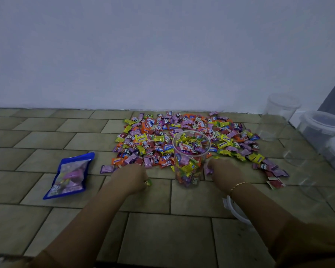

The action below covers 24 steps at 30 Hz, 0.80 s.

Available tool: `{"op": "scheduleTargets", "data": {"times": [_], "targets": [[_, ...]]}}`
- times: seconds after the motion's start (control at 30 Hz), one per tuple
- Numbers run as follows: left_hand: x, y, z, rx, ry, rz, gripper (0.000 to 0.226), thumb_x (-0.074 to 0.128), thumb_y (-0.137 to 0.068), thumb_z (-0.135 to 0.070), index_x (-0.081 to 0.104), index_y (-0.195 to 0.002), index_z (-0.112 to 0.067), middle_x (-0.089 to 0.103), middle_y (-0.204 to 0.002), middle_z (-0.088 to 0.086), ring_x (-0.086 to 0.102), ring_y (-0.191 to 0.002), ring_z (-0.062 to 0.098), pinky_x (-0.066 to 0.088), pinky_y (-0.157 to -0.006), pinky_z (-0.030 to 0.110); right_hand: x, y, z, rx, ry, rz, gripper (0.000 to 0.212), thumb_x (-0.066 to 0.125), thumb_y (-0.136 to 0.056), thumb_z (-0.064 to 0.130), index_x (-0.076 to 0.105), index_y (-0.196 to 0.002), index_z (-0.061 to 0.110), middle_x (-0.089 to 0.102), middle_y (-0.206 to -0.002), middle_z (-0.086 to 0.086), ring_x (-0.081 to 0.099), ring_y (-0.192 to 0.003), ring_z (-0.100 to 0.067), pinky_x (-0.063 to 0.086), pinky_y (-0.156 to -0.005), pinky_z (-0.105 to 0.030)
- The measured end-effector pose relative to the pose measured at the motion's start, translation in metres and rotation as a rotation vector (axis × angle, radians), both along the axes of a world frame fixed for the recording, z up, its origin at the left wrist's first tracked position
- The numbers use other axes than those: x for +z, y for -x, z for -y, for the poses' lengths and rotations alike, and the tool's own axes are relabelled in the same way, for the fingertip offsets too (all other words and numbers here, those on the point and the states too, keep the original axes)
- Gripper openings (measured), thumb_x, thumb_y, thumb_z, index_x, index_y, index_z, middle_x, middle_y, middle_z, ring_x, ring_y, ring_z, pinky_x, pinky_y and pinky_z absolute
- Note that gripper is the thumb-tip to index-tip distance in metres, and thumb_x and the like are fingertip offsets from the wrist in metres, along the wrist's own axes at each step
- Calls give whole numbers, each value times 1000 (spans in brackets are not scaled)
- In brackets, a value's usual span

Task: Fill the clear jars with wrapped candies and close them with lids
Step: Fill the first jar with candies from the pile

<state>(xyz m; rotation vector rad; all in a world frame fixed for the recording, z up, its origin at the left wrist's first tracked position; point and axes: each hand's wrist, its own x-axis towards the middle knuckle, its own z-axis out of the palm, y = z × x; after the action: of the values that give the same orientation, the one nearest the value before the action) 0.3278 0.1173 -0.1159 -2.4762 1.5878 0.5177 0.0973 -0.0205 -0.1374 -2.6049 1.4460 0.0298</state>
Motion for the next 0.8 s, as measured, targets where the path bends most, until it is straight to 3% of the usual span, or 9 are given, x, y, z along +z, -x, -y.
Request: {"op": "scheduleTargets", "data": {"times": [0.17, 0.3, 0.4, 0.53, 0.63, 0.73, 0.8], "targets": [[34, 17, 1, 207, 608, -336, 18, 71, -80, -37, 61, -82, -22, 63, -77, -10, 59, -72, 8, 50, -68, 29, -3, 1, 1, 12, -30, -48, 38, 43, -93, 13, 51, -129, 21, 47, -129, -8, 44, -121, -28, 47, -92, -39], [74, 37, 4, 202, 987, -498, 14, 69, -83, -33, 58, -79, -26, 60, -77, -12, 47, -59, 3, 38, -54, 22, -2, 3, 0, 15, -38, -32, 33, 44, -93, 10, 56, -123, 17, 47, -125, -10, 46, -118, -28, 45, -92, -35], [87, 48, 12, 135, 1011, -586, 9, 68, -84, -29, 59, -82, -26, 59, -76, -13, 50, -61, 2, 41, -58, 14, 0, 6, 0, 3, -41, 48, 34, 45, -91, 5, 58, -121, 15, 50, -122, -12, 48, -115, -29, 42, -91, -32], [84, 55, 19, 80, 956, -594, 13, 66, -87, -29, 67, -98, -22, 59, -79, -17, 53, -69, -4, 45, -68, 20, 14, 9, -1, -47, -66, 271, 29, 53, -89, 5, 65, -115, 11, 59, -117, -15, 56, -104, -29, 43, -83, -30], [79, 53, 20, 86, 962, -663, 23, 64, -88, -31, 65, -111, -26, 61, -86, -17, 56, -79, 2, 48, -78, 27, 37, 11, -5, -95, -70, 504, 24, 57, -90, 9, 66, -112, 6, 64, -112, -14, 58, -94, -23, 39, -76, -23], [71, 46, 24, 197, 1022, -757, 26, 60, -91, -33, 60, -115, -24, 63, -90, -9, 56, -73, 8, 49, -75, 33, 69, 13, -13, -108, -59, 767, 22, 59, -90, 14, 65, -110, 5, 64, -97, -8, 53, -84, -15, 40, -76, -25], [62, 38, 26, 249, 1043, -706, 28, 57, -93, -31, 61, -118, -20, 62, -94, -5, 55, -74, 8, 48, -72, 30, 90, 13, -19, -106, -34, 904, 24, 62, -89, 14, 64, -113, 9, 59, -86, 4, 52, -79, -10, 42, -74, -22]]}}
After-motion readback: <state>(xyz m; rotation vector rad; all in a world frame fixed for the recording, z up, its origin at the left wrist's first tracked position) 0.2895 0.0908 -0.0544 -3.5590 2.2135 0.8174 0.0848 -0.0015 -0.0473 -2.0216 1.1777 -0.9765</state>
